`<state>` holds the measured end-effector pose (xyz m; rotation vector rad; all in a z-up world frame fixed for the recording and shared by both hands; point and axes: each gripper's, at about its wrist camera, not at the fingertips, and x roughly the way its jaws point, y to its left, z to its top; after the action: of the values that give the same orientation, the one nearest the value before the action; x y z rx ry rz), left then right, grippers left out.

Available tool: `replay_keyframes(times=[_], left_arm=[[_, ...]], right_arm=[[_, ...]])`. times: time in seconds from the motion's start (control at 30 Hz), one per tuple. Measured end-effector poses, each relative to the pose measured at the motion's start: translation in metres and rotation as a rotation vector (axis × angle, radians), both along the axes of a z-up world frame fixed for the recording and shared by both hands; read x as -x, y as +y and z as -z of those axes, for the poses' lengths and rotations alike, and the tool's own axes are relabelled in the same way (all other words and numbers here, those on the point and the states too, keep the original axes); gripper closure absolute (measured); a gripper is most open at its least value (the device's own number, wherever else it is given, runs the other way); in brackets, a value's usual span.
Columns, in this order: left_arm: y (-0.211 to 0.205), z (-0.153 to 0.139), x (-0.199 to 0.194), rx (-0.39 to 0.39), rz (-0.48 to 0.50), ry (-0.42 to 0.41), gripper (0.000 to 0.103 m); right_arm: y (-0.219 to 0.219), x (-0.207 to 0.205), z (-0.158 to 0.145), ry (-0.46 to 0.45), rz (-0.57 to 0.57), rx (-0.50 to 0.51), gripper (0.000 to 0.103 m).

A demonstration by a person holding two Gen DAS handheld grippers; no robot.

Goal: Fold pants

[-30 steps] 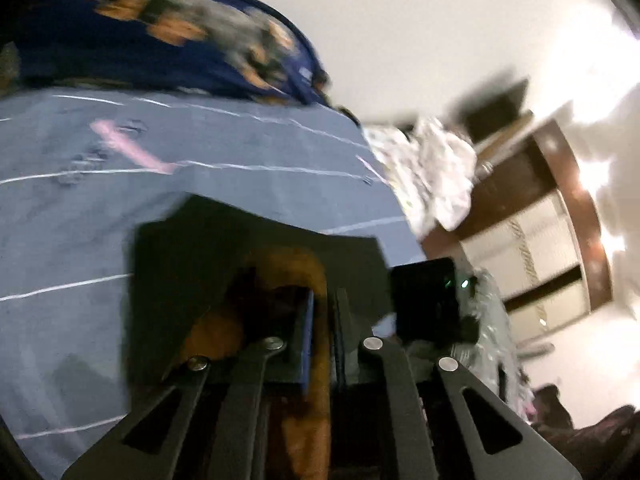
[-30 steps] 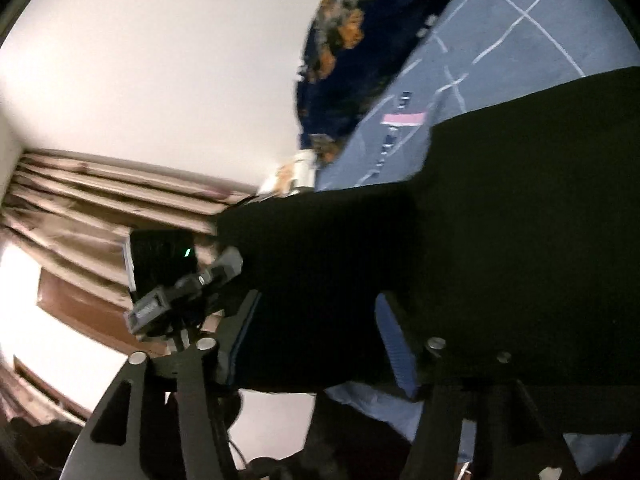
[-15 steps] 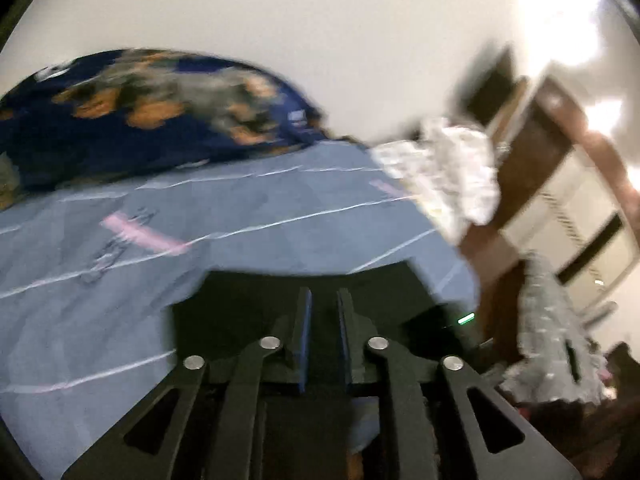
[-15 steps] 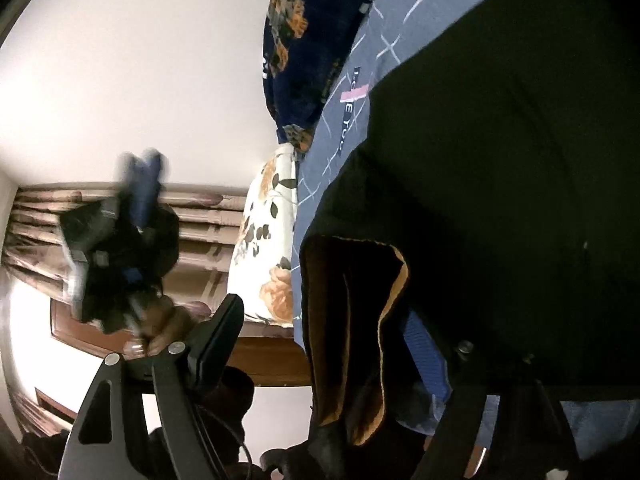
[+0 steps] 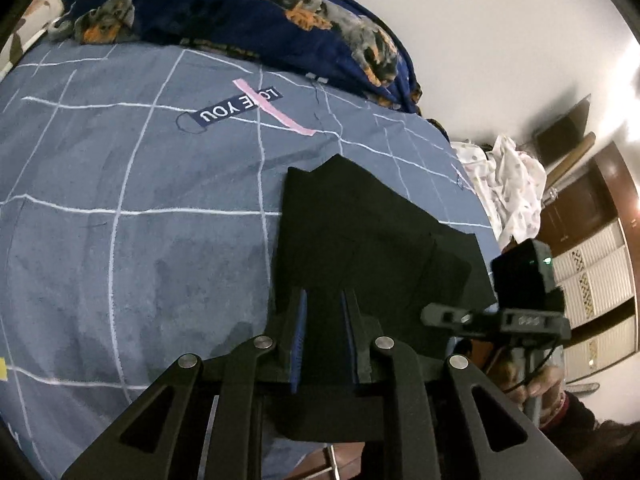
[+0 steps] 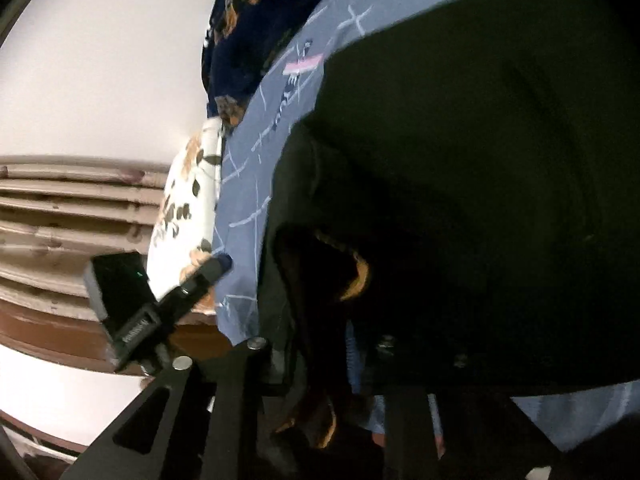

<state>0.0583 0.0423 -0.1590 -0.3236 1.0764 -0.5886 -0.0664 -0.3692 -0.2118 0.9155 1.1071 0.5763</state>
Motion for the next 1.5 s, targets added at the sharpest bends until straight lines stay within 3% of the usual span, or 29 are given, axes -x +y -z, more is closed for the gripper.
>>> replay_keyframes(times=[0.07, 0.2, 0.33, 0.43, 0.5, 0.63, 0.77, 0.87, 0.93, 1.0, 1.07, 1.17, 1.5], left_arm=[[-0.005, -0.005, -0.002, 0.002, 0.003, -0.012, 0.077], [-0.027, -0.015, -0.009, 0.009, 0.025, -0.038, 0.056], [-0.064, -0.013, -0.016, 0.016, 0.083, -0.034, 0.054], [-0.096, -0.006, -0.018, -0.006, 0.142, -0.027, 0.054], [-0.108, -0.003, -0.017, -0.028, 0.169, -0.024, 0.054], [-0.104, -0.004, -0.013, -0.016, 0.166, -0.044, 0.054], [-0.089, 0.008, -0.013, -0.031, 0.104, -0.043, 0.054], [-0.086, 0.015, -0.008, -0.056, 0.102, -0.072, 0.054], [-0.090, 0.016, -0.005, -0.090, 0.119, -0.102, 0.054], [-0.099, 0.021, -0.004, -0.152, 0.143, -0.112, 0.054], [-0.105, 0.029, -0.005, -0.224, 0.157, -0.098, 0.054], [-0.106, 0.043, -0.006, -0.273, 0.139, -0.078, 0.054], [-0.090, 0.051, 0.000, -0.192, 0.101, -0.132, 0.055]], right_arm=[[-0.023, 0.003, -0.017, -0.035, 0.036, -0.066, 0.094], [-0.084, 0.016, -0.057, -0.130, 0.122, -0.055, 0.098], [-0.167, 0.032, -0.081, -0.187, 0.271, 0.002, 0.101], [-0.220, 0.041, -0.076, -0.161, 0.370, 0.040, 0.101], [-0.235, 0.044, -0.066, -0.144, 0.352, 0.012, 0.100], [-0.197, 0.039, -0.052, -0.149, 0.187, -0.060, 0.097], [-0.149, 0.009, -0.022, -0.096, 0.072, -0.087, 0.090], [-0.127, -0.014, -0.007, -0.071, 0.057, -0.055, 0.072], [-0.121, -0.023, -0.005, -0.079, 0.048, -0.078, 0.070], [-0.117, -0.032, -0.007, -0.091, 0.055, -0.033, 0.062], [-0.116, -0.042, -0.008, -0.102, 0.056, -0.006, 0.054], [-0.121, -0.053, -0.007, -0.100, 0.068, 0.016, 0.049], [-0.110, -0.085, 0.004, -0.090, 0.011, -0.027, 0.037]])
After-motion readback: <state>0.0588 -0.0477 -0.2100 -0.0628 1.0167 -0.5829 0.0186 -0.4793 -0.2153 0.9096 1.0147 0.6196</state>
